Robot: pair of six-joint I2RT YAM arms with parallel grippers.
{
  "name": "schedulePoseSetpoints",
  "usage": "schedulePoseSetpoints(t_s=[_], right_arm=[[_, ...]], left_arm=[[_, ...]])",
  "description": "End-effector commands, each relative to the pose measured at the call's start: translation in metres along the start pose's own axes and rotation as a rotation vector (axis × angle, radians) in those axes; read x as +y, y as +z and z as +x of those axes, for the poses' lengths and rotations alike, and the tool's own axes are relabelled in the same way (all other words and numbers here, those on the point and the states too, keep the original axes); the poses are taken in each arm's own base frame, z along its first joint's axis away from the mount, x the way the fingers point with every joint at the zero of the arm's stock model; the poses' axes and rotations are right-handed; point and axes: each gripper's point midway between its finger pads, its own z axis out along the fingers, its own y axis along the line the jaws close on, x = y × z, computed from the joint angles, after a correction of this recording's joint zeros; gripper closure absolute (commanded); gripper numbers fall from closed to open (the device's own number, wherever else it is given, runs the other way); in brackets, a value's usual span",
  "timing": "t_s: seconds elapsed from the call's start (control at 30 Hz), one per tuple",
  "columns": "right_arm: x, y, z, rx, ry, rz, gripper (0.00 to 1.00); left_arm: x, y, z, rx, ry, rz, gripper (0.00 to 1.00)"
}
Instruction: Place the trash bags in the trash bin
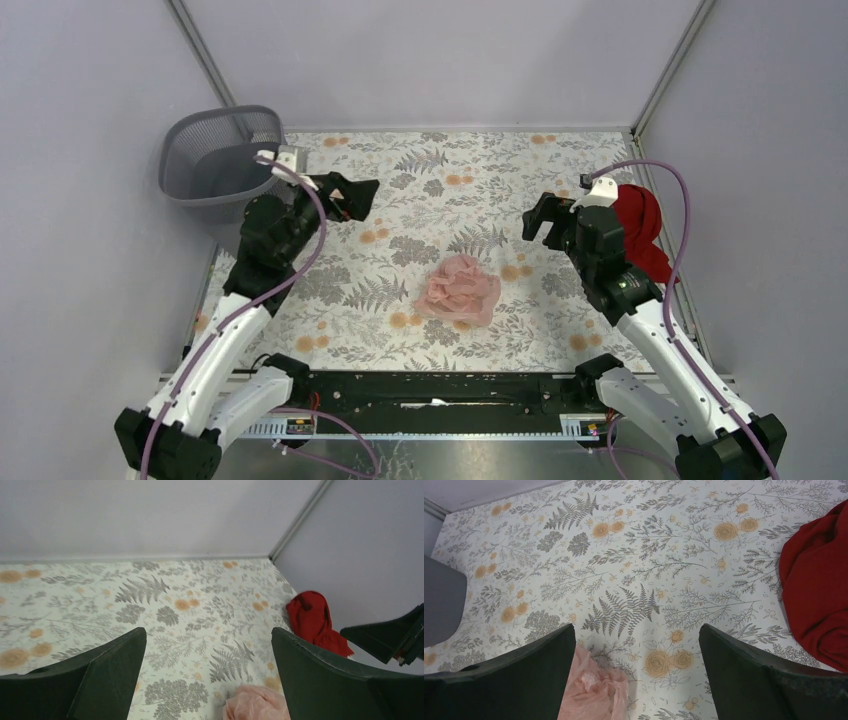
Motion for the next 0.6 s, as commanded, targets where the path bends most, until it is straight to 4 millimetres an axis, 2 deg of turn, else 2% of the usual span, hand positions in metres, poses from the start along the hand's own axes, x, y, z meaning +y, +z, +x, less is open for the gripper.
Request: schedulePoseSetpoints(t_s=[0.0,0.1,0.2,0.3,0.4,0.47,0.57], right_arm=[[0.001,0.001,-0.015,-0.044,0.018,0.013,0.00],[0.003,0.006,-0.003,0.009,0.005,0.003,0.00],[0.010,0.011,0.020,0.115,-0.020,-0.042,0.00],[0.040,0.009,0.053,0.273,-0.048,-0.235,0.00],[0.067,0.001,0.084,0.429,0.009,-0.400,0.00],[0.074,-0.003,0.099,0.492,0.051,-0.447,0.00],[0.074,-0.010,0.108,0.523,0.066,-0.461,0.00]], left_arm=[[-0.025,0.013,0.005,0.066,0.014,0.093,0.01],[-0.035,0.020,0.025,0.138,-0.016,0.151,0.01],[-0.042,0.024,0.037,0.178,-0.041,0.187,0.01],[-0.039,0.030,0.053,0.235,-0.058,0.164,0.01],[-0.037,0.039,0.070,0.310,-0.077,0.152,0.01],[-0.038,0.043,0.091,0.393,-0.110,0.158,0.01],[-0.051,0.047,0.122,0.509,-0.154,0.211,0.01]])
